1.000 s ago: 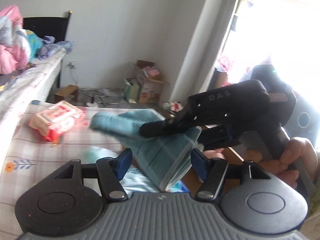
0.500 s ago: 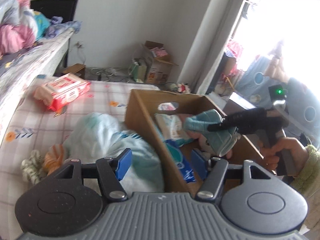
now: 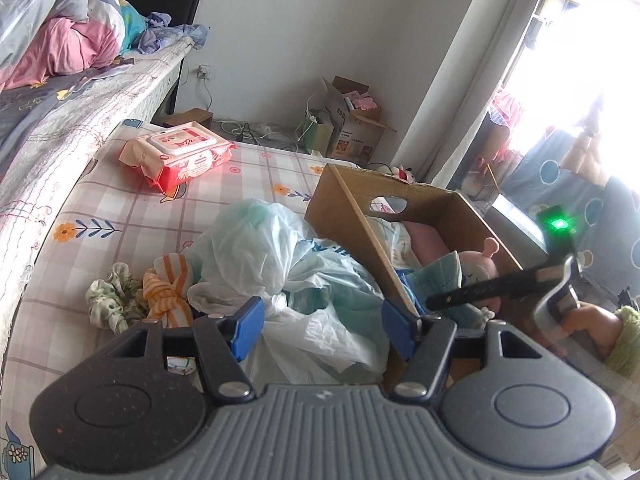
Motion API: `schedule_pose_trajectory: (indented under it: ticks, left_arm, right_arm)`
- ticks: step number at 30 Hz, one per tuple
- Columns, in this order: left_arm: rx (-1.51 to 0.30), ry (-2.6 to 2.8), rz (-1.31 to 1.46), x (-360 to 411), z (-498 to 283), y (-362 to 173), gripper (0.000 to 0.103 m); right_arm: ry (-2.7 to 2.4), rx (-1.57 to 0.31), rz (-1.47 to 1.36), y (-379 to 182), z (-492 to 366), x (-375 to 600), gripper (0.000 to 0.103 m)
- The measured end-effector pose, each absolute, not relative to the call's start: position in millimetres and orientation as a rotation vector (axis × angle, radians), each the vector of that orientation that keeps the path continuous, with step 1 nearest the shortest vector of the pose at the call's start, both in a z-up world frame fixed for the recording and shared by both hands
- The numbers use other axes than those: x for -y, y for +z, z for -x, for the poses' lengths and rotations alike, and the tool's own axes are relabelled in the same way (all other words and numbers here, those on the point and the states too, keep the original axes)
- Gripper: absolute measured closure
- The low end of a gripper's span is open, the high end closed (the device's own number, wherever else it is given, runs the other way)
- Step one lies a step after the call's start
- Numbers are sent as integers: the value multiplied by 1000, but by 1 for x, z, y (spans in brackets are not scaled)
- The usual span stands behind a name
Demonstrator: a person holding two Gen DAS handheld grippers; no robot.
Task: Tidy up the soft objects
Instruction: 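Carry the blue-green towel into the cardboard box with the right gripper and release, then withdraw the right gripper from the box back toward the pile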
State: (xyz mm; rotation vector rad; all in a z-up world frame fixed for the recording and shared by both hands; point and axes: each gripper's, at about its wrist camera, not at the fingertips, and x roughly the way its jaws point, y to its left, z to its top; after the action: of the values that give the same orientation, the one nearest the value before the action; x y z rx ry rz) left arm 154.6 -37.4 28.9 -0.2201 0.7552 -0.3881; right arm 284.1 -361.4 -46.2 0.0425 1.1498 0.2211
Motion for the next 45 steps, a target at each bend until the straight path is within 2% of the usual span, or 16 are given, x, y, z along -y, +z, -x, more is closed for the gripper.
schedule_pose_trajectory:
  ticks: [5,11,15,24,31,37,45]
  left_arm:
    - [-761,-387,232,29,-151,24,37]
    - [-756,-369,252,17,-144,23,36]
    - [-760,-360,262,11,-139,23,36]
    - [-748,-355,276,1,-130,25,35]
    - [-742,-350,284,-3,-126,25,33]
    - [-732,-344,283,-6,-120,27,33]
    - [-700,-311,283,-19,-109,35,28]
  right_arm:
    - [212,-1106,-326,-34,-294,390,42]
    - [175,-1142,-481,-65,-311,399,42]
    - [159,-1175,-493,-88,-319,391,42]
    - [101,-1143,-560,-80,-321,406,42]
    - [55,-1020,-523,-52,-312,413,33]
    - [33,-940,-535,-36,-306,421,33]
    - [54,-760,-531,26,-270,424,31]
